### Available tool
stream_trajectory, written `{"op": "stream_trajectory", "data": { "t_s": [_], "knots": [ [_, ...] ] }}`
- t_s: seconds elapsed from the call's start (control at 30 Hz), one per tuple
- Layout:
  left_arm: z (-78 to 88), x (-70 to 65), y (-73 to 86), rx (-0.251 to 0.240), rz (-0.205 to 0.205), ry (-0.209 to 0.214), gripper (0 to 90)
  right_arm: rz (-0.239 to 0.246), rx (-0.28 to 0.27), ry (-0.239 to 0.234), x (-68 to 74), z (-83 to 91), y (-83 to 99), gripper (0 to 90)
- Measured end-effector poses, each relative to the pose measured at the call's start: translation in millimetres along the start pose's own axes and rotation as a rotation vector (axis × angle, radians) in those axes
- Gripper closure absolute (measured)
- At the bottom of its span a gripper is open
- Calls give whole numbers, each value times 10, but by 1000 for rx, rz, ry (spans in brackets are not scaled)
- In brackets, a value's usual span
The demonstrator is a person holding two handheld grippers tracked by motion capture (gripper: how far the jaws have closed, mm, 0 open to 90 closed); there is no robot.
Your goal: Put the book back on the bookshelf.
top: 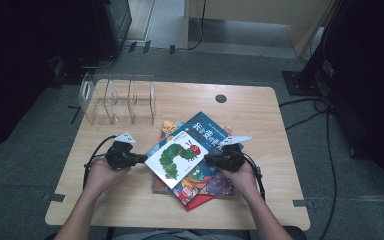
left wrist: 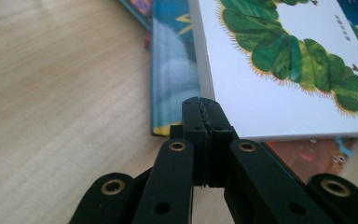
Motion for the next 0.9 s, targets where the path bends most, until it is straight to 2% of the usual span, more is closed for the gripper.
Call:
{"op": "stream_trajectory", "data": {
  "t_s": [0.43,0.53,0.57,0.6,0.73,0.8,0.83,0.87,0.9],
  "knots": [
    [-41,-336,86,17,18,39,895,-11,7,-1,-156,-63,-159,897],
    [-47,-420,101,24,40,45,888,-8,6,-5,-179,-86,-190,898],
    [-47,-420,101,24,40,45,880,-8,6,-5,-179,-86,-190,898],
    [-49,-443,112,22,64,52,879,-10,9,-5,-186,-104,-214,898],
    [-41,-461,131,28,85,56,854,-2,8,-3,-189,-131,-242,898],
    [-27,-450,138,22,100,45,799,10,10,-3,-186,-153,-261,898],
    [-5,-426,140,11,120,40,727,19,9,-2,-172,-177,-277,898],
    [-5,-426,140,11,120,40,698,19,9,-2,-172,-177,-277,898],
    [33,-390,136,-15,145,21,645,32,6,2,-160,-199,-288,898]
  ]
}}
Point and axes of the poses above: each handheld gripper's, and its own axes: z roughly backward along the jaws, y roughly out of its underside, x roughly to its left, the point moved 4 cm from there along -z, roughly forward along the jaws, and after that the axes turned 5 degrees about -z, right-handed, at the moved point
